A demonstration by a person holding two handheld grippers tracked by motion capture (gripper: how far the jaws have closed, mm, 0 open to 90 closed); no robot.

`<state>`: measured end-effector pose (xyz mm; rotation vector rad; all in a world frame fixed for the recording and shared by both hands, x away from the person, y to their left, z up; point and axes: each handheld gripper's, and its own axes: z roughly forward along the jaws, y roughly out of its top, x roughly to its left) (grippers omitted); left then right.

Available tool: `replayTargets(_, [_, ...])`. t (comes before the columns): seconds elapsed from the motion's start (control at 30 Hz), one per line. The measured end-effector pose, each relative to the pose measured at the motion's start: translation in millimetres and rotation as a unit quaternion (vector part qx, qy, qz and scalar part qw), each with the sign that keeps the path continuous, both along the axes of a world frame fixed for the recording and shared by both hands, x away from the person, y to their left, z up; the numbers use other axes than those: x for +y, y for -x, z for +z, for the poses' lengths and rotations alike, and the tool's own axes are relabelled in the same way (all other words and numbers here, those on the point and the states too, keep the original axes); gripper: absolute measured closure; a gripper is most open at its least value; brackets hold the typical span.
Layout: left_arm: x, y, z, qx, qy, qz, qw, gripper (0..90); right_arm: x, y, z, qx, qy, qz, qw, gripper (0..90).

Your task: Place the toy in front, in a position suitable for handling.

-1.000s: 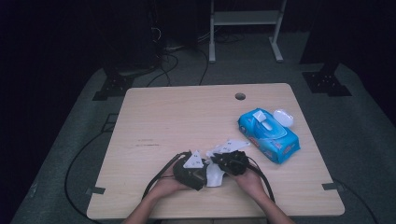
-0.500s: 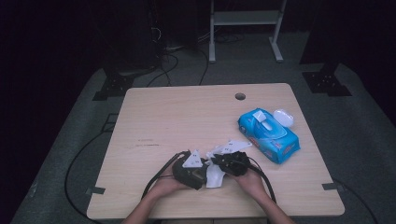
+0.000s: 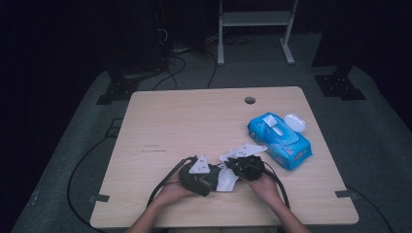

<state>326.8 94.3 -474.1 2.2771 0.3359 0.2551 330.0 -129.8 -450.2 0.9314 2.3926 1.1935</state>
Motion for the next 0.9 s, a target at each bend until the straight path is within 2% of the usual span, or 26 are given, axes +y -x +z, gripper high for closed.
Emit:
replayTargets(0.07, [-0.1, 0.0, -0.1, 0.0, 0.0, 0.0, 1.0, 23.6, -13.9, -4.2, -0.3, 0.005, -0.008, -0.022, 0.9997, 80.4])
replayTargets(0.13, [-0.3, -0.3, -0.4, -0.002, 0.001, -0.001, 1.0, 23.6, -16.7, -3.1, -0.4, 0.005, -0.01, -0.028, 0.9996, 80.5])
replayTargets(0.2, [-0.3, -0.3, -0.4, -0.001, 0.0, -0.001, 1.0, 23.6, -11.8, -0.1, -0.4, 0.005, -0.012, -0.014, 0.9998, 80.4])
replayTargets(0.23, [-0.3, -0.2, -0.4, -0.001, 0.0, 0.0, 1.0, 23.6, -6.1, 2.1, -1.4, 0.008, -0.018, 0.005, 0.9998, 80.3])
replayTargets(0.3, [0.1, -0.2, -0.6, -0.002, -0.003, -0.001, 1.0, 23.6, 3.3, 6.0, -2.6, -0.003, -0.013, 0.023, 0.9996, 80.2])
replayTargets(0.4, [0.8, -0.5, -0.8, -0.002, -0.003, -0.001, 1.0, 23.6, 3.9, 5.7, -1.5, -0.003, -0.006, 0.028, 0.9996, 80.1])
replayTargets(0.53, [1.4, -1.5, -0.3, 0.0, 0.002, 0.002, 1.0, 23.6, -17.3, -1.3, -2.5, -0.013, -0.004, -0.007, 0.9999, 80.2])
replayTargets(0.6, [1.5, -1.9, -0.8, 0.0, 0.002, 0.002, 1.0, 23.6, -18.3, -1.1, -2.6, -0.007, -0.011, -0.01, 0.9999, 80.2])
replayTargets(0.63, [1.7, -2.1, -1.3, 0.0, 0.0, 0.001, 1.0, 23.6, -15.2, 0.7, -2.8, -0.013, -0.008, -0.006, 0.9999, 80.2])
replayTargets(0.7, [1.4, -1.6, -1.9, -0.002, -0.004, 0.002, 1.0, 23.6, -9.9, 3.3, -3.0, -0.011, -0.012, 0.009, 0.9998, 80.1])
replayTargets(0.8, [0.8, -0.6, -2.2, -0.006, -0.009, 0.004, 0.9999, 23.6, -9.3, 2.7, -1.9, -0.021, 0.0, 0.018, 0.9996, 80.0])
replayTargets(0.9, [0.1, -0.9, -0.1, -0.007, -0.007, 0.002, 0.9999, 23.6, -20.6, -0.7, -0.9, -0.021, 0.008, -0.005, 0.9997, 80.1])
